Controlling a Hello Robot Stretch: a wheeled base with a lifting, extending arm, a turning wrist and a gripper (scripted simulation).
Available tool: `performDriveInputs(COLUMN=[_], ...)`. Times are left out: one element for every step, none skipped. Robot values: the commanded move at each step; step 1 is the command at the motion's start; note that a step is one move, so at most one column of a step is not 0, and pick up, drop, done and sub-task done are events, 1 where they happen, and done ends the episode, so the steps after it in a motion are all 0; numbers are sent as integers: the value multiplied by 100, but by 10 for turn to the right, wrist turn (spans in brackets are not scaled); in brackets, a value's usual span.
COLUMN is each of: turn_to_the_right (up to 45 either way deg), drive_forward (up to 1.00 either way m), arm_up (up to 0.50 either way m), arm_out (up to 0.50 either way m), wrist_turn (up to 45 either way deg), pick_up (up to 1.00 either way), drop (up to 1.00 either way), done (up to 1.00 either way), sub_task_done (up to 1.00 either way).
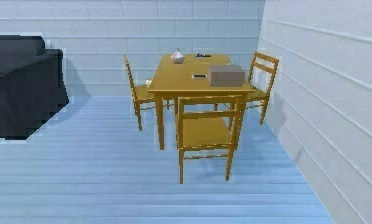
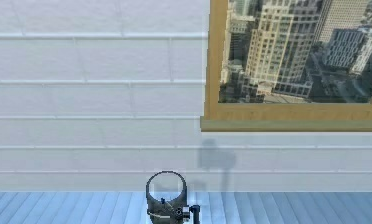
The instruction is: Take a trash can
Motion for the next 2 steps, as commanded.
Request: performDriveInputs(turn_to_the_right=[0,0], drive_forward=[0,0], arm_up=[0,0], arm_out=[0,0], wrist_turn=[240,0], pick_up=[0,100], drop=[0,0], done=[0,0], sub_task_done=[0,0])
